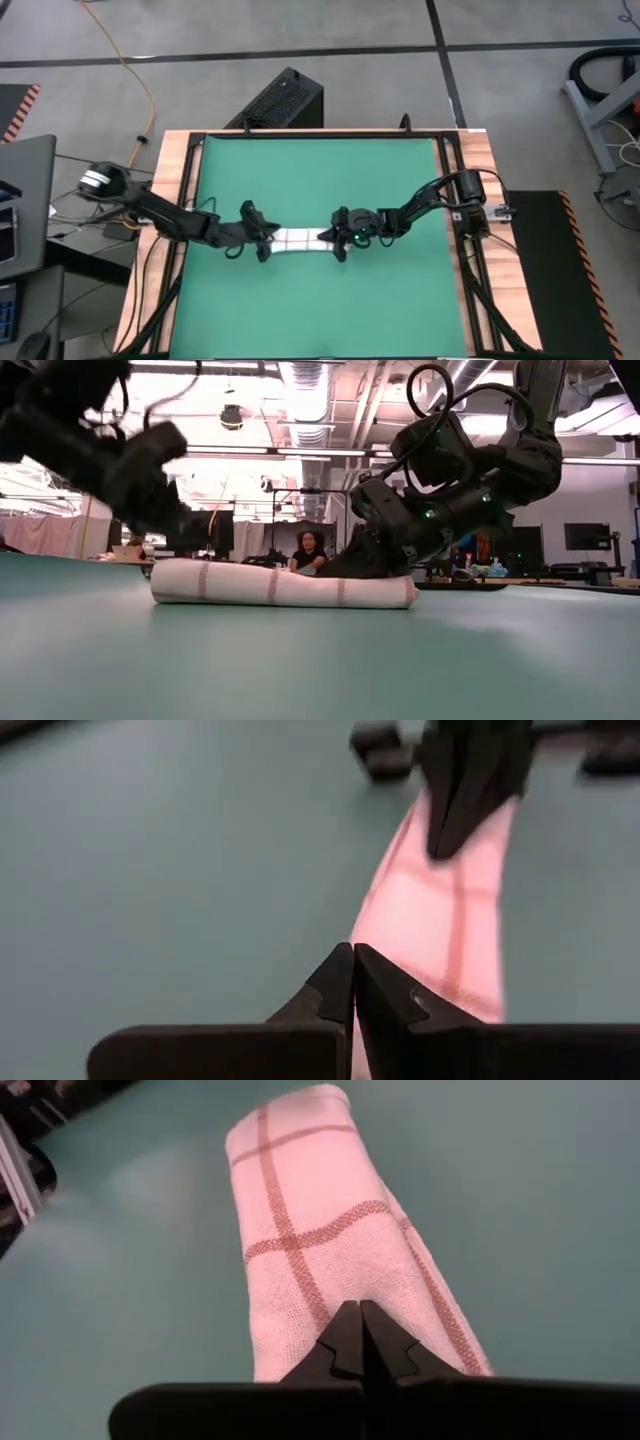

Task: Roll towel
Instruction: Roll the white towel, then return to Home Position

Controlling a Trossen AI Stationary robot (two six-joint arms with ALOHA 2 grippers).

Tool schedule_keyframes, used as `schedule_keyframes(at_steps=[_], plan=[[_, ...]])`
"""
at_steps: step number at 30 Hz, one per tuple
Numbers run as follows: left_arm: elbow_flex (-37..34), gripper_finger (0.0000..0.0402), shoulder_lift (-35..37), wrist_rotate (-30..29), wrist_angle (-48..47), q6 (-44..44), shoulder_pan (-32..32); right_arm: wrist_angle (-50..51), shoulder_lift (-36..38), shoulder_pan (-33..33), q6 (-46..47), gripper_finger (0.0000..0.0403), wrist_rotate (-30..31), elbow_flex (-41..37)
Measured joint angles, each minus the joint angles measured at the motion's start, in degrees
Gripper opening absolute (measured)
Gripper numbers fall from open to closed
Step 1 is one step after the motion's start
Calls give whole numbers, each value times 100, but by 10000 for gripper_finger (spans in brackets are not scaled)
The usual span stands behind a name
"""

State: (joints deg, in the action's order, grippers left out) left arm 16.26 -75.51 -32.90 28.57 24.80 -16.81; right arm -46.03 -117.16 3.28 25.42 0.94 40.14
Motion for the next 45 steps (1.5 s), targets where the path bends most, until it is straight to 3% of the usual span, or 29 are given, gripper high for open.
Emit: schedule_keyframes(at_steps=[7, 16, 22, 28, 31, 36, 40, 45], plan=[[13, 0, 1690, -174, -519, -680, 4, 525, 1214, -57, -904, 29, -25, -86], [28, 0, 3363, -231, -654, -1863, 8, 1631, 3408, -235, -1970, 30, -122, -40], [30, 0, 4267, -57, -668, -2821, 4, 3037, 5354, -347, -2767, 30, -115, -26], [34, 0, 5389, -294, -1743, -3001, 19, 4543, 7324, -346, -3139, 30, -101, -115], [34, 0, 5914, -244, -2589, -2869, 19, 4652, 8171, -344, -3166, 30, -38, -600], [34, 0, 6755, -161, -3704, -2530, 19, 4367, 9536, -344, -2890, 30, 736, -1774], [34, 0, 7276, -36, -4363, -2296, 19, 3998, 10461, -334, -2600, 30, 803, -2708], [-543, 0, 7544, -100, -3912, -2292, 19, 3674, 11407, -334, -2238, 30, 949, -3591]])
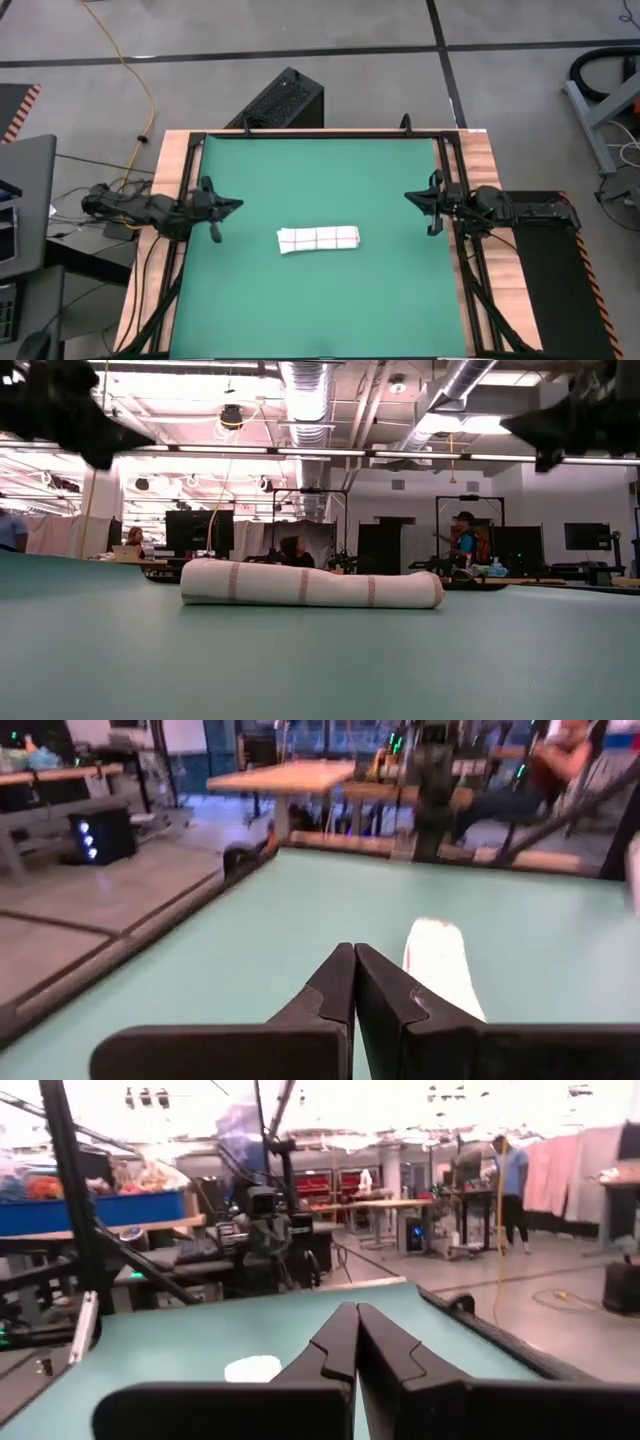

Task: Roll towel
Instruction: Return to Home Position

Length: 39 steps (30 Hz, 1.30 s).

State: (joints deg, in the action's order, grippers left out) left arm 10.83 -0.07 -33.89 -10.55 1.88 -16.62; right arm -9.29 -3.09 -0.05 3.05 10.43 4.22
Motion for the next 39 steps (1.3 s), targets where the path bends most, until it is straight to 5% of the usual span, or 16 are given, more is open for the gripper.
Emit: schedule_keyframes(at_steps=[7, 39], plan=[[-955, 0, -106, 25, 1420, -169, -15, -56, 166, -4, 116, 30, 303, -380], [-997, 0, -265, 51, 1434, 37, -13, 375, 124, -4, 597, 31, 471, -389]])
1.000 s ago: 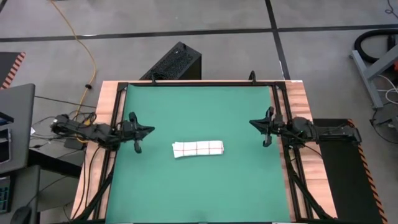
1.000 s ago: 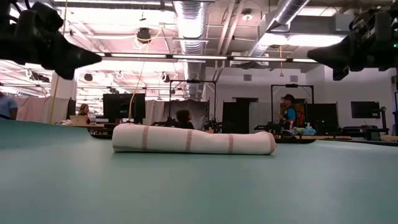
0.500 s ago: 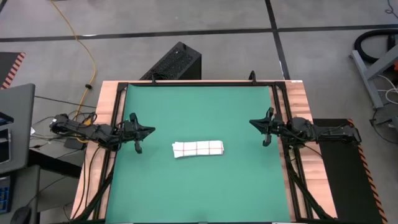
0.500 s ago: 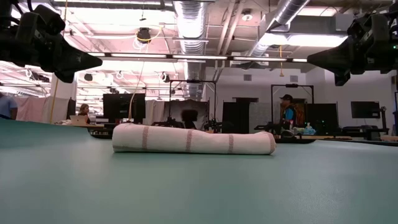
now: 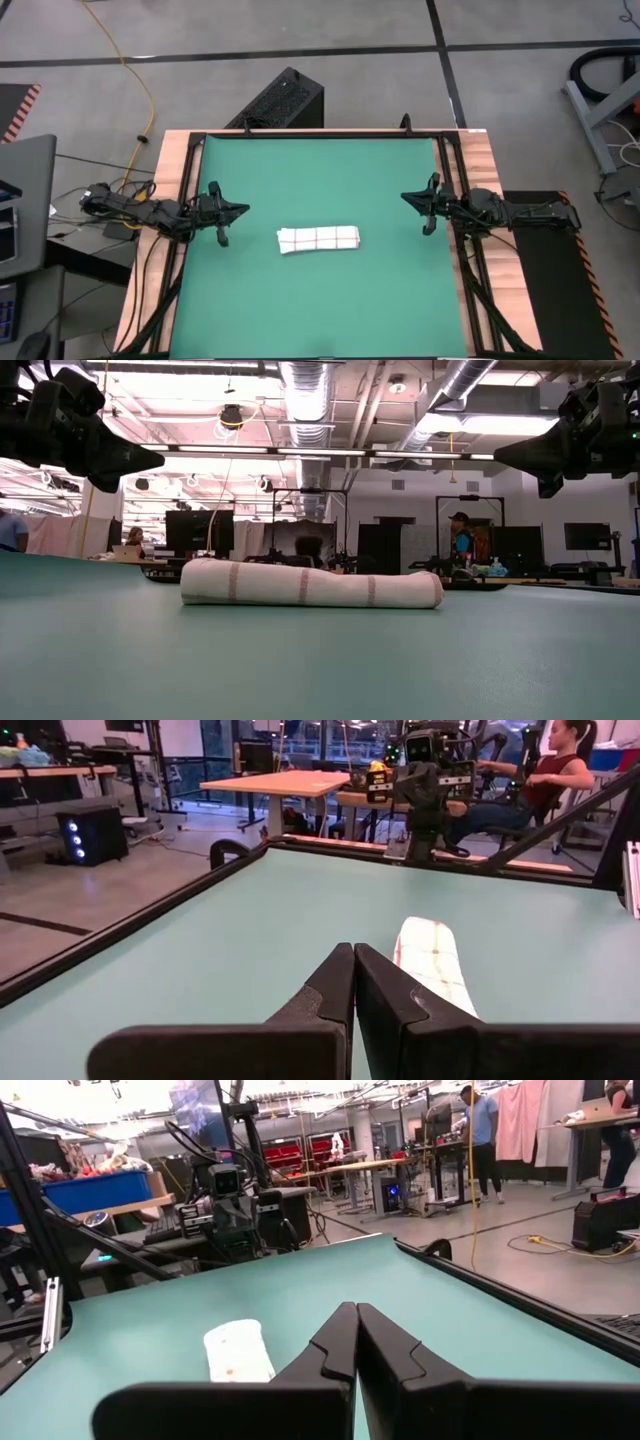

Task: Roll towel
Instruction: Return to Home Position

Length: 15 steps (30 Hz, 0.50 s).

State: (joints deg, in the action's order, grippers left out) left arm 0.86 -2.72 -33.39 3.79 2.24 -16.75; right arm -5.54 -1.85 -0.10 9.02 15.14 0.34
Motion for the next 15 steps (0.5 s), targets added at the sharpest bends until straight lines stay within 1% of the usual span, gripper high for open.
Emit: schedule_keyframes(at_steps=[15], plan=[[0, 0, 0, 0, 0, 39, 0, 0, 0, 0, 2, 31, -2, -2]])
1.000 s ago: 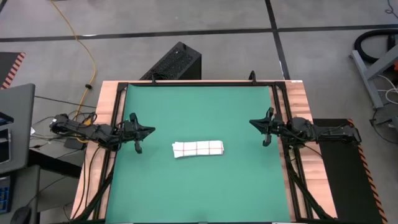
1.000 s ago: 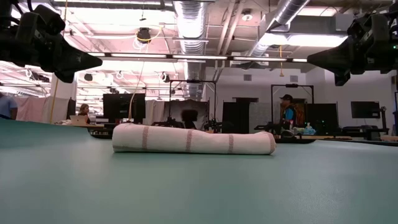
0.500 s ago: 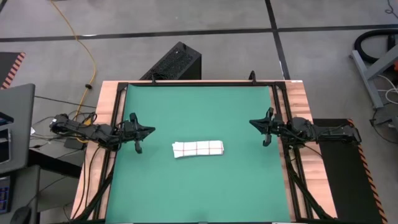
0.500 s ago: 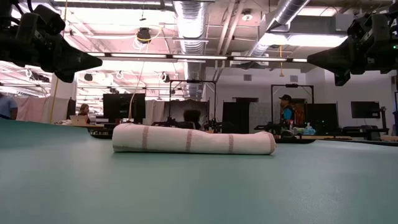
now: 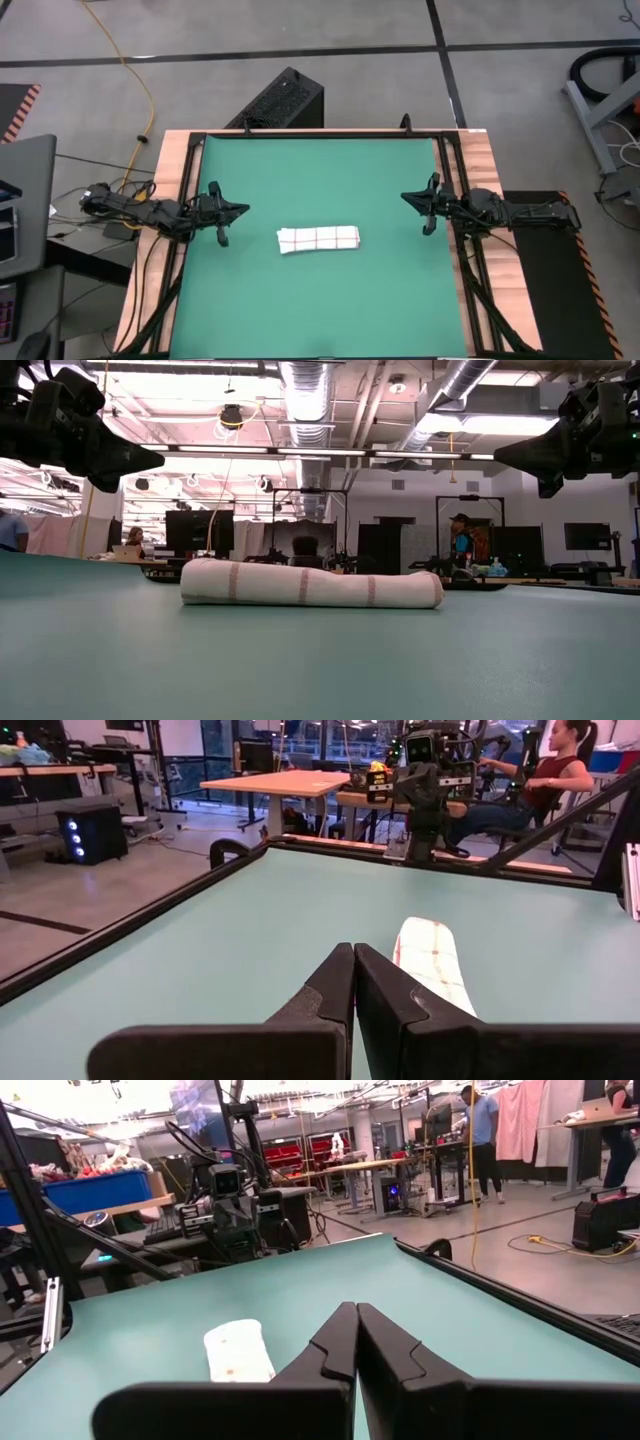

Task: Roll towel
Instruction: Return to Home Position

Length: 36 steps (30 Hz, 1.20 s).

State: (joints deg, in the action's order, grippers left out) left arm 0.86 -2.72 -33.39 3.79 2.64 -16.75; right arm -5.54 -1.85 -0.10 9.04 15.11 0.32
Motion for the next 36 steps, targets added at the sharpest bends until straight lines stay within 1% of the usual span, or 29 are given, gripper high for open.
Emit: schedule_keyframes(at_steps=[36], plan=[[2, 0, 0, -1, -3, -88, 1, 2, 0, 2, 2, 31, -2, -4]])
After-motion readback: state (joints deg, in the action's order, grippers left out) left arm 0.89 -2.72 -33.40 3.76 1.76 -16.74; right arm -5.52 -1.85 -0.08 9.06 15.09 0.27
